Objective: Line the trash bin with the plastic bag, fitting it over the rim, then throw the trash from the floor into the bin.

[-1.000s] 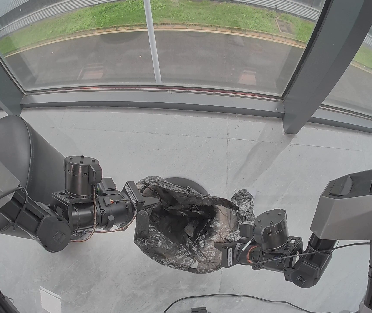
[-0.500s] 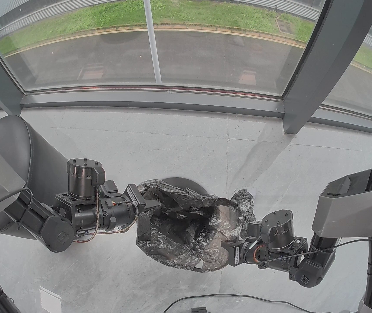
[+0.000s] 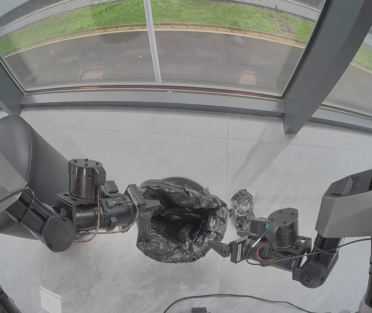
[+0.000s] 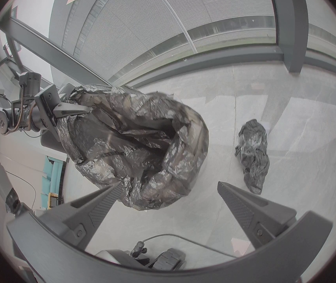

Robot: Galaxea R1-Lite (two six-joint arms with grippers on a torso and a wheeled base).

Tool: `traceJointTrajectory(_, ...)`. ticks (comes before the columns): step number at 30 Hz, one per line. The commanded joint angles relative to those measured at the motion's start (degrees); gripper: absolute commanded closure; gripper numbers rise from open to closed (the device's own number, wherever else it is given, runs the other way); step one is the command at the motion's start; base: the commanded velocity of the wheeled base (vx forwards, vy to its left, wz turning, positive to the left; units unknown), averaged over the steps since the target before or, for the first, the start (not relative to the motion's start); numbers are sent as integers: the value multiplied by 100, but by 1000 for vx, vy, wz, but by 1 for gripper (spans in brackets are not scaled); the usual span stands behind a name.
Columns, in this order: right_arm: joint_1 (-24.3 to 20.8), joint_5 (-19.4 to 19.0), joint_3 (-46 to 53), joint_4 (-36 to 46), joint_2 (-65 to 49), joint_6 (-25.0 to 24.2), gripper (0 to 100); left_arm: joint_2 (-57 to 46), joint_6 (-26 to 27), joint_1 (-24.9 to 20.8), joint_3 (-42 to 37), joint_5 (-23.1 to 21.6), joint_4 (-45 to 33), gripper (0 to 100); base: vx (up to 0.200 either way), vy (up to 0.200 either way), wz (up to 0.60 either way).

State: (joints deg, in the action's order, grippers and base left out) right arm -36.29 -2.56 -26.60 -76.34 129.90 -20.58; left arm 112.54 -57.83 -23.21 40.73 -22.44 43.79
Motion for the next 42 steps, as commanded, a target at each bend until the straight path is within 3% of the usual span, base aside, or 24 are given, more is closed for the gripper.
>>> traceJointTrajectory(1, -1, 142, -56, 31, -343, 309, 0, 22, 44, -8, 5, 12, 130, 100, 0, 0, 0)
traceJointTrajectory(5, 43, 792, -320, 66, -475, 1003, 0, 110, 334, -43, -109, 319, 490, 100, 0, 0, 0)
traceJointTrajectory(10, 43, 968, -873, 550, -615, 1328, 0, 163, 668, -52, -153, 530, 605, 100, 0, 0, 0)
traceJointTrajectory(13, -27, 985, -1743, 1490, -545, 1522, 0, 154, 668, -43, -171, 530, 605, 100, 0, 0, 0)
traceJointTrajectory(19, -177, 994, -3176, 2905, -273, 1530, 0, 171, 659, -34, -206, 522, 605, 100, 0, 0, 0)
traceJointTrajectory(23, -247, 994, -3765, 3327, -18, 1530, 0, 189, 650, -26, -197, 504, 605, 100, 0, 0, 0)
traceJointTrajectory(30, -308, 1003, -4195, 3740, 246, 1530, 0, 198, 650, -34, -162, 486, 622, 100, 0, 0, 0)
traceJointTrajectory(42, -414, 1196, -4204, 3740, 88, 1530, 0, 171, 642, -34, -162, 486, 640, 100, 0, 0, 0)
